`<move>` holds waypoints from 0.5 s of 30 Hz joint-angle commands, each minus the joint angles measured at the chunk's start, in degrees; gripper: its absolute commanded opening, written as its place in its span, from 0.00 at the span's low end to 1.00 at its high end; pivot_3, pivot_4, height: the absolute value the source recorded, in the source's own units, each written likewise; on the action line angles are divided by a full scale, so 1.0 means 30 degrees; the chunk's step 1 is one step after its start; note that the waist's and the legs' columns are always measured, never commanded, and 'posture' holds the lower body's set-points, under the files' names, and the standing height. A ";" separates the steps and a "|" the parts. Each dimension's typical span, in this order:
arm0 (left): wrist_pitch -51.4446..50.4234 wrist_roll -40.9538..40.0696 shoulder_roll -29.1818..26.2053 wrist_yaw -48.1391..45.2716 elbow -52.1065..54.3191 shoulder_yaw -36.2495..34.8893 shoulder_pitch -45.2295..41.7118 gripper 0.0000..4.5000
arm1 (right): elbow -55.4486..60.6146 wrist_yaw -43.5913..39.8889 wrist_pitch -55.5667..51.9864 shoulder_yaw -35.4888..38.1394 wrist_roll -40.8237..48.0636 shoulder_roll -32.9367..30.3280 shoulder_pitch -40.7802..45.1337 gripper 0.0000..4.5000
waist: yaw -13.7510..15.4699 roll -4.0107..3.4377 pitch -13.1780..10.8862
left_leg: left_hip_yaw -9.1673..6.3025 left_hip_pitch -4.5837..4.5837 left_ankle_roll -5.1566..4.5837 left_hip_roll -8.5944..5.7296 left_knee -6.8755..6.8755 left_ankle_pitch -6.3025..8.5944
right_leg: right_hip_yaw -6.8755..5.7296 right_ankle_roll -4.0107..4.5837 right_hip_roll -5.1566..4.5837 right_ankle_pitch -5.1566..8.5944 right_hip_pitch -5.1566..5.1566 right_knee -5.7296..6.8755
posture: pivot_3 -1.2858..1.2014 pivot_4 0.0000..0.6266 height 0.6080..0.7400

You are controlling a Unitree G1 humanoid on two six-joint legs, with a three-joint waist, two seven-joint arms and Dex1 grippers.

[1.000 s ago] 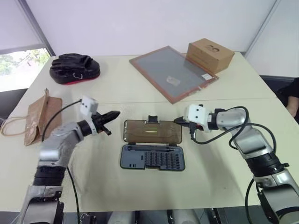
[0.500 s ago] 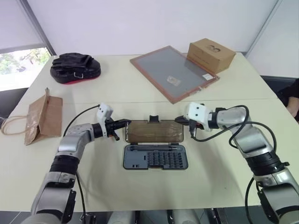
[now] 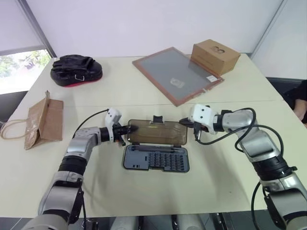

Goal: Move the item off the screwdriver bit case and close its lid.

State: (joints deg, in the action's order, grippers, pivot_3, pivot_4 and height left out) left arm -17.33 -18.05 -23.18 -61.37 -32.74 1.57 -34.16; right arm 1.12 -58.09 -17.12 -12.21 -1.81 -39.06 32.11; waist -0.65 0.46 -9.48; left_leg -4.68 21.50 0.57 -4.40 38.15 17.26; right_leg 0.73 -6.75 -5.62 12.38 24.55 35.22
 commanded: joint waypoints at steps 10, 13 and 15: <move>-0.0599 -0.0734 -0.0091 -0.0475 0.0888 -0.0929 -0.0341 0.00 | 0.6083 -0.2305 -0.6976 0.3328 0.5905 -0.1793 -0.0082 0.66 | 0.0024 0.0002 -0.0005 | -0.0007 0.0014 -0.0053 0.0003 0.0000 0.0031 | 0.0000 0.0000 -0.0001 0.0000 0.0009 -0.0007 | 0.52 0.24 1.00; -0.1272 -0.1399 -0.0118 -0.0744 0.1520 -0.1242 -0.0401 0.00 | 0.7128 -0.2042 -1.0438 0.6139 0.9669 -0.1699 0.0097 0.66 | 0.0060 0.0036 -0.0025 | -0.0027 0.0030 -0.0076 0.0003 0.0000 0.0045 | -0.0004 0.0001 -0.0005 0.0001 0.0014 -0.0018 | 0.52 0.24 1.00; -0.2151 -0.2014 -0.0203 -0.1068 0.2348 -0.1446 -0.0416 0.00 | 0.6867 -0.1323 -1.1802 0.7733 1.1231 -0.1514 0.0353 0.66 | 0.0062 0.0041 -0.0029 | -0.0031 0.0031 -0.0085 0.0004 0.0000 0.0050 | -0.0002 0.0002 -0.0011 0.0000 0.0011 -0.0019 | 0.52 0.24 1.00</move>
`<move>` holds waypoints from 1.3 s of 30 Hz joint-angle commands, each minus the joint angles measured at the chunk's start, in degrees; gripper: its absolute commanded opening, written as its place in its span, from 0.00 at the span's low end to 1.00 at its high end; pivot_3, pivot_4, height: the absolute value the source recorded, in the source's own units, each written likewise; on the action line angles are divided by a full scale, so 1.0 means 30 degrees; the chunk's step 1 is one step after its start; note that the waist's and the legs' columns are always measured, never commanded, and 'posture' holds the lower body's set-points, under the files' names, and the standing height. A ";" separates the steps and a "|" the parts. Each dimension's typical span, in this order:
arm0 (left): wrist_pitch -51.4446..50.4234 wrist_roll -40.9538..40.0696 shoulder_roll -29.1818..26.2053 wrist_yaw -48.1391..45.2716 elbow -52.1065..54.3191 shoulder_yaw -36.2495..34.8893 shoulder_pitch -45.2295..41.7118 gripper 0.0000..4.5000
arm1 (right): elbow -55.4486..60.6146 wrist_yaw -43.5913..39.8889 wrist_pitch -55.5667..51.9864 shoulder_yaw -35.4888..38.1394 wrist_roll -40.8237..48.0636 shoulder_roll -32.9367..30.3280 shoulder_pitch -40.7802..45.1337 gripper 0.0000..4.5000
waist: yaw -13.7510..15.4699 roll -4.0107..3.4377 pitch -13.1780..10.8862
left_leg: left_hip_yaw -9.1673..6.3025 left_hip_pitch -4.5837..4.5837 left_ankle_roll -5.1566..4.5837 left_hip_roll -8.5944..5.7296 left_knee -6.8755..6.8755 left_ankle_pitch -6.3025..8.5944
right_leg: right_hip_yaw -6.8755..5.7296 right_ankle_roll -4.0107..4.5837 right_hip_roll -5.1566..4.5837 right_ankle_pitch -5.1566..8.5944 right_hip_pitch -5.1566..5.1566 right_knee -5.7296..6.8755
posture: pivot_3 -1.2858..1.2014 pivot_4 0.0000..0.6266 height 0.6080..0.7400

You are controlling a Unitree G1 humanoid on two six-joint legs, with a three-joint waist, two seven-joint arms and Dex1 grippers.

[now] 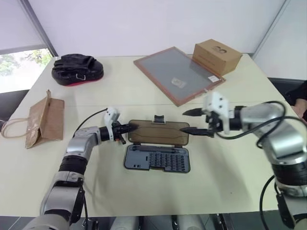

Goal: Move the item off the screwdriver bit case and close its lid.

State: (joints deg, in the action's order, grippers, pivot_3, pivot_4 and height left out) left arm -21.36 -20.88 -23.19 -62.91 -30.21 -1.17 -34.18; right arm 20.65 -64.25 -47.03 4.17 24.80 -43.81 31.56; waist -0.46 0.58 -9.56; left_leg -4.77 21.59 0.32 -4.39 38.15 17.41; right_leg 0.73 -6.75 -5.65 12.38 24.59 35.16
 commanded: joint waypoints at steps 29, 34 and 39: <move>-0.9383 -0.6784 -0.4904 -0.1969 1.0686 -0.0497 -0.0681 0.00 | 0.6283 0.6820 -0.5778 -0.0168 0.7319 0.0753 -0.2967 0.14 | 0.0259 0.0015 -0.0101 | 0.0031 0.0030 -0.0036 0.0014 0.0010 0.0020 | 0.0002 0.0000 0.0004 0.0002 0.0031 -0.0012 | 0.52 0.24 1.00; -0.3379 -0.2000 -0.2556 -0.2183 0.5590 0.3065 -0.1836 0.00 | 0.8385 0.8047 -0.5561 -0.2703 0.6859 0.0944 -0.4756 0.01 | 0.0411 0.0029 -0.0103 | 0.0043 0.0033 0.0025 0.0011 0.0019 -0.0016 | 0.0003 0.0000 0.0005 0.0000 0.0021 -0.0018 | 0.52 0.24 1.00; 0.0080 0.0806 0.0106 -0.2211 0.1108 0.5075 -0.2928 0.00 | 0.9811 0.9379 -0.5058 -0.6383 0.4290 -0.0029 -0.5300 0.01 | 0.0406 0.0065 -0.0114 | 0.0039 0.0071 0.0019 -0.0001 0.0038 -0.0012 | -0.0005 0.0000 -0.0002 -0.0001 0.0032 -0.0026 | 0.52 0.24 1.00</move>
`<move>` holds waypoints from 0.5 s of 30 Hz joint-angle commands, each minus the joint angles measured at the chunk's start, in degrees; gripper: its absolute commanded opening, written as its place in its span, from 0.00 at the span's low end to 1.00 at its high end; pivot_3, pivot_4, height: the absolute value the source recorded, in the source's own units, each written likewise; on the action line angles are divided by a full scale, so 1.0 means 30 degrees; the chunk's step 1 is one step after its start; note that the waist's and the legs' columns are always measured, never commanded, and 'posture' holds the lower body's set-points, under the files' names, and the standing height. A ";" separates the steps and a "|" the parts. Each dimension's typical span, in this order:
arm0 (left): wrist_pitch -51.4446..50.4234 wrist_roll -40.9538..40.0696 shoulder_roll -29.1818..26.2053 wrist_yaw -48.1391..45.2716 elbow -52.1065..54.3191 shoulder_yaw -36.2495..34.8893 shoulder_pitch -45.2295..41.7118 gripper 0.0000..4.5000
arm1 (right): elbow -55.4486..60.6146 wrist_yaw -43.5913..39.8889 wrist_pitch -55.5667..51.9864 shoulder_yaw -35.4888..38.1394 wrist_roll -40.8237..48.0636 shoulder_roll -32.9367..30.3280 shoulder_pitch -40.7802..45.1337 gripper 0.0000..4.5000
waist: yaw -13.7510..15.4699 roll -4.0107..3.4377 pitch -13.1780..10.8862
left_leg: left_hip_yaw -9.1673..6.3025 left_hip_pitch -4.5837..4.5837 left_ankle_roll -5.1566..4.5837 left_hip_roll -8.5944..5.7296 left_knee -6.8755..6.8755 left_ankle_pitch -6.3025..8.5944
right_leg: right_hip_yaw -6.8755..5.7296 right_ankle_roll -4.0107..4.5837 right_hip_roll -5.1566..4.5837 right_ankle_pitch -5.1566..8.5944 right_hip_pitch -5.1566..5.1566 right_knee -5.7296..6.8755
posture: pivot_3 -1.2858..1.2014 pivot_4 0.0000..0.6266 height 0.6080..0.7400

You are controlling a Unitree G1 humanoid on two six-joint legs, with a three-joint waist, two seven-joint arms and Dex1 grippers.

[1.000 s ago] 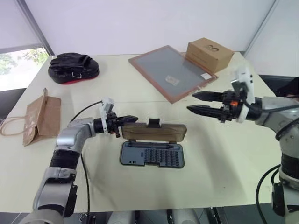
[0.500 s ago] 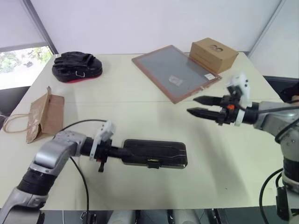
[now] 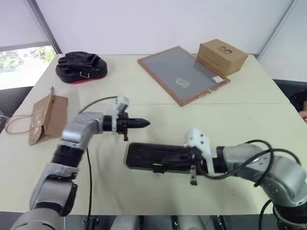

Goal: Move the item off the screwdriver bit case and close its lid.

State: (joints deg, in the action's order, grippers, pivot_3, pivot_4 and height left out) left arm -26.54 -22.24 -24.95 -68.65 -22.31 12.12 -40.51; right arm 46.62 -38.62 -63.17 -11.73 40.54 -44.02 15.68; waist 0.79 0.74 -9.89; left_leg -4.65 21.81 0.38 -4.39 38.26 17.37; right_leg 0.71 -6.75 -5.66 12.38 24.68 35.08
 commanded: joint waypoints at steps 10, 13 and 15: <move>0.5992 0.5179 0.2374 -0.2637 -0.6950 0.3002 -0.2977 0.00 | 0.1687 0.3070 -0.0297 -0.3974 -0.2988 0.0574 0.0718 0.01 | -0.0063 0.0015 -0.0002 | -0.0001 0.0030 -0.0044 0.0016 0.0001 0.0020 | -0.0010 -0.0001 0.0019 -0.0001 0.0046 0.0017 | 0.52 0.24 1.00; 0.6366 0.5752 0.2498 -0.2838 -0.7614 0.3063 -0.3230 0.00 | 0.1507 0.3522 -0.0569 -0.4679 -0.3614 0.0794 0.1091 0.01 | -0.0074 0.0013 0.0002 | -0.0002 0.0027 -0.0046 0.0018 0.0001 0.0020 | -0.0010 -0.0001 0.0023 -0.0001 0.0046 0.0019 | 0.52 0.24 1.00; 0.6386 0.5847 0.2658 -0.3029 -0.7841 0.2942 -0.3370 0.00 | 0.1351 0.3934 -0.0798 -0.5086 -0.4036 0.1034 0.1232 0.01 | -0.0076 0.0014 0.0007 | -0.0003 0.0021 -0.0046 0.0018 0.0001 0.0020 | -0.0010 -0.0002 0.0024 -0.0001 0.0044 0.0024 | 0.52 0.24 1.00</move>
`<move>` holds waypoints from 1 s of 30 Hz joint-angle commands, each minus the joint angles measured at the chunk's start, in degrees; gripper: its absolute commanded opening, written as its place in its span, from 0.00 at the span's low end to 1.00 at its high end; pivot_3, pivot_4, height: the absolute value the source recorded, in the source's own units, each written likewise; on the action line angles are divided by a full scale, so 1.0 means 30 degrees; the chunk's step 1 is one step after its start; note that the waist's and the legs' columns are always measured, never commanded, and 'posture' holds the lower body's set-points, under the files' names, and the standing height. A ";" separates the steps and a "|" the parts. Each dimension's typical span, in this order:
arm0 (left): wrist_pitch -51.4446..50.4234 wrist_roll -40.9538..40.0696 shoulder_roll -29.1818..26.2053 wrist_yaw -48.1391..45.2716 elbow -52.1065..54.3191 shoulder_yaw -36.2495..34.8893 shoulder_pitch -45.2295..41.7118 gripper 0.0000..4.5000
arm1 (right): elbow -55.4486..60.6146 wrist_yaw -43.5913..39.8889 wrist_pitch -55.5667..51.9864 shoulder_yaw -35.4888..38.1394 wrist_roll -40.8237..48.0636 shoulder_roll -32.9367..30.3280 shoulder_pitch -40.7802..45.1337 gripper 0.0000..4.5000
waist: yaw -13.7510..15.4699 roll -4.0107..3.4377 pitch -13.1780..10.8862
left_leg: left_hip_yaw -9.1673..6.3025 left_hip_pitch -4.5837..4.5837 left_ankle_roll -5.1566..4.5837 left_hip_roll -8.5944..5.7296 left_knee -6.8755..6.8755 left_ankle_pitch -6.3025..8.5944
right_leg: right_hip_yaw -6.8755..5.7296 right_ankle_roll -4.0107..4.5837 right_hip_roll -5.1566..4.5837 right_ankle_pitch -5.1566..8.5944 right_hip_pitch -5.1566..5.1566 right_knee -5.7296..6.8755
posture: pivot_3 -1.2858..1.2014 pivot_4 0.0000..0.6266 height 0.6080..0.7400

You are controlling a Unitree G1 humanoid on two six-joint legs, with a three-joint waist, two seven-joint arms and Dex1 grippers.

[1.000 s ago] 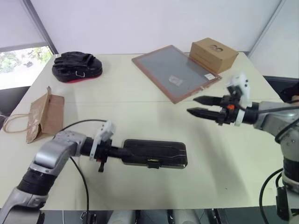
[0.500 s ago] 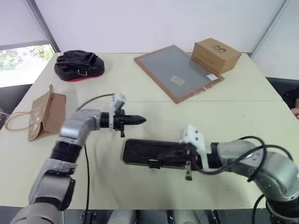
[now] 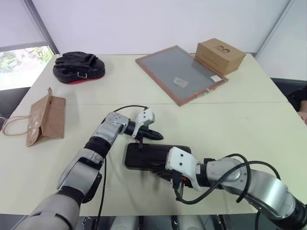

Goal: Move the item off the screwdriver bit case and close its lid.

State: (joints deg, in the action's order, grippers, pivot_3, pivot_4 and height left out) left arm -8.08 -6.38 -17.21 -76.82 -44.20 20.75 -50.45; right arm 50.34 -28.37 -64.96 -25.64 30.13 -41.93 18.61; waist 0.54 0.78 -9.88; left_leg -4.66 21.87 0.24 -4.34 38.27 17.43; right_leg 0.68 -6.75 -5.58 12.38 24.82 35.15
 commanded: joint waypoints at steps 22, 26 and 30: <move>0.0654 0.2526 0.1100 -0.3335 -0.0309 0.1469 0.0557 0.00 | -0.4788 0.2010 0.0829 -0.4471 -0.5617 0.1175 0.2936 0.01 | -0.0422 0.0023 0.0065 | -0.0007 -0.0165 -0.0032 0.0024 0.0003 0.0016 | -0.0003 -0.0003 0.0031 0.0002 -0.0141 0.0030 | 0.52 0.24 1.00; 0.1144 0.2622 0.1466 -0.3108 -0.0728 0.1205 0.0331 0.00 | -0.5224 0.1785 0.1088 -0.4535 -0.5676 0.1365 0.3335 0.01 | -0.0419 0.0051 0.0110 | -0.0014 -0.0175 -0.0030 0.0027 0.0003 0.0014 | -0.0004 -0.0002 0.0036 0.0002 -0.0155 0.0032 | 0.52 0.24 1.00; 0.0098 0.2157 0.1223 -0.4289 0.0309 0.1180 0.0624 0.00 | -0.6445 0.1880 0.1696 -0.4652 -0.6303 0.1387 0.3729 0.01 | -0.0482 0.0057 0.0117 | -0.0015 -0.0182 -0.0025 0.0040 0.0003 0.0011 | -0.0003 -0.0001 0.0050 0.0001 -0.0158 0.0034 | 0.52 0.24 1.00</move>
State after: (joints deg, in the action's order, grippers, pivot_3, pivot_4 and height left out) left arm -6.31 0.60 -15.58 -83.79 -45.07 21.07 -51.42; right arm 38.16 -26.16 -60.71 -42.65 18.15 -37.56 27.08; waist -0.90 0.95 -9.52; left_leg -4.70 21.32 0.16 -4.21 38.28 17.46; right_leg 0.67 -6.76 -5.42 12.38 24.34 35.26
